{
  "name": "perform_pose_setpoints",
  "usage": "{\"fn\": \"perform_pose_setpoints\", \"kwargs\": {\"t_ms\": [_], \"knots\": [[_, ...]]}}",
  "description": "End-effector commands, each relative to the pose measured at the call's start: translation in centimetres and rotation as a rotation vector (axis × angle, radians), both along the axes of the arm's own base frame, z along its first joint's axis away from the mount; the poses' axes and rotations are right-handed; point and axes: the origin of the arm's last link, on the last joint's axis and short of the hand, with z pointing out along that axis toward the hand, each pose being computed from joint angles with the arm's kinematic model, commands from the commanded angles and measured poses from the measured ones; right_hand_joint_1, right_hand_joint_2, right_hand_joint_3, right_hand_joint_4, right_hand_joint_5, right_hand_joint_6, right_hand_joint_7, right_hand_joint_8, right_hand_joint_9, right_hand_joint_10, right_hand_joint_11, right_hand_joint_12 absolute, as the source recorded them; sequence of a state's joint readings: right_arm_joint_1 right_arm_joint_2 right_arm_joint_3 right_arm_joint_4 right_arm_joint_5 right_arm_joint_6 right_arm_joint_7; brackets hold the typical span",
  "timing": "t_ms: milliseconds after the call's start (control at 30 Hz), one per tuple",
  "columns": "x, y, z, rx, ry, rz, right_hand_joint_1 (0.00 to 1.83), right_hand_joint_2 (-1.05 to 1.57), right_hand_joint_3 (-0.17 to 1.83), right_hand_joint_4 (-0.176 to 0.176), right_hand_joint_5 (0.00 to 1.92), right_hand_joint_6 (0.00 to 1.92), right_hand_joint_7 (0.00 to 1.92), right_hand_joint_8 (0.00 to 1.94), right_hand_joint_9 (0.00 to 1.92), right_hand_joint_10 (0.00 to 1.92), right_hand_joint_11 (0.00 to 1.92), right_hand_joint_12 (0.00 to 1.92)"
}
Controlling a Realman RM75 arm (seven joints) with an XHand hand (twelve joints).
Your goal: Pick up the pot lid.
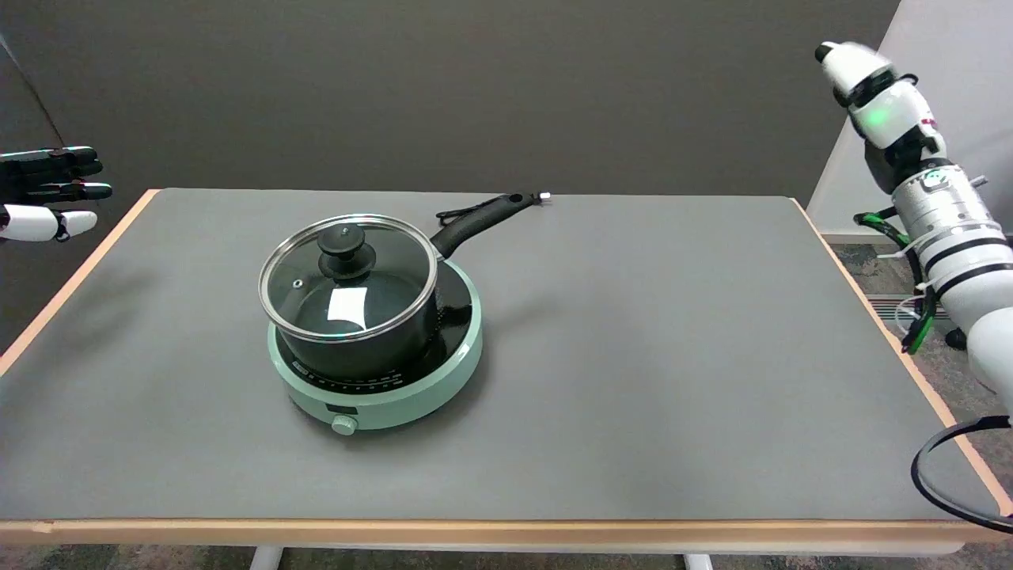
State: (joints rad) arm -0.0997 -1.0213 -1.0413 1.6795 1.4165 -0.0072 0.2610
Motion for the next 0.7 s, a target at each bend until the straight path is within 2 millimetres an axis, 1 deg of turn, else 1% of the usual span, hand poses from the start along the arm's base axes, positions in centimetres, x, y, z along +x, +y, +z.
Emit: {"fn": "perform_pose_setpoints", "kwargs": {"t_ms": [33,67,133,167,267,300,333,400,433,467,533,567,633,700], "knots": [[5.1,0.6,-1.4,0.081,0.146,0.035,0.26,0.51,0.88,0.05,0.31,0.18,0.13,0.14,0.06,0.16,0.02,0.25],[5.9,0.4,-1.8,0.095,0.176,0.038,0.29,0.51,0.87,0.053,0.31,0.18,0.14,0.15,0.06,0.16,0.02,0.26],[6.7,0.2,-2.5,0.119,0.217,0.038,0.37,0.51,0.88,0.056,0.31,0.18,0.15,0.15,0.07,0.17,0.03,0.29],[7.1,-0.1,-3.0,0.131,0.261,0.03,0.47,0.52,0.97,0.059,0.26,0.31,0.15,0.19,0.07,0.17,0.05,0.25],[8.2,-0.5,-4.4,0.141,0.397,0.016,0.51,0.55,0.99,0.066,0.29,0.3,0.21,0.2,0.08,0.28,0.06,0.32],[8.7,-0.8,-5.1,0.134,0.486,0.008,0.45,0.51,0.96,0.067,0.33,0.23,0.24,0.16,0.12,0.24,0.07,0.32],[9.3,-1.4,-6.1,0.137,0.571,0.006,0.47,0.51,0.94,0.074,0.36,0.18,0.27,0.14,0.16,0.2,0.07,0.35],[10.1,-2.4,-7.3,0.142,0.67,0.012,0.53,0.5,0.93,0.085,0.38,0.17,0.29,0.14,0.18,0.19,0.08,0.37],[10.4,-3.1,-8.5,0.169,0.699,0.022,0.55,0.5,0.93,0.091,0.39,0.18,0.3,0.15,0.19,0.19,0.09,0.39],[10.5,-3.5,-9.2,0.184,0.718,0.027,0.56,0.5,0.94,0.096,0.4,0.17,0.32,0.14,0.21,0.2,0.1,0.43],[10.4,-4.8,-11.4,0.212,0.811,0.031,0.57,0.49,0.94,0.1,0.4,0.17,0.34,0.14,0.23,0.21,0.1,0.47],[10.5,-5.2,-12.1,0.219,0.832,0.037,0.58,0.49,0.94,0.101,0.4,0.17,0.35,0.14,0.24,0.21,0.1,0.48],[10.5,-6.5,-14.7,0.228,0.939,0.054,0.6,0.48,0.93,0.103,0.4,0.17,0.38,0.15,0.28,0.21,0.13,0.49],[10.3,-7.5,-16.6,0.235,0.987,0.072,0.59,0.5,0.91,0.102,0.4,0.18,0.39,0.17,0.3,0.2,0.17,0.46]]}}
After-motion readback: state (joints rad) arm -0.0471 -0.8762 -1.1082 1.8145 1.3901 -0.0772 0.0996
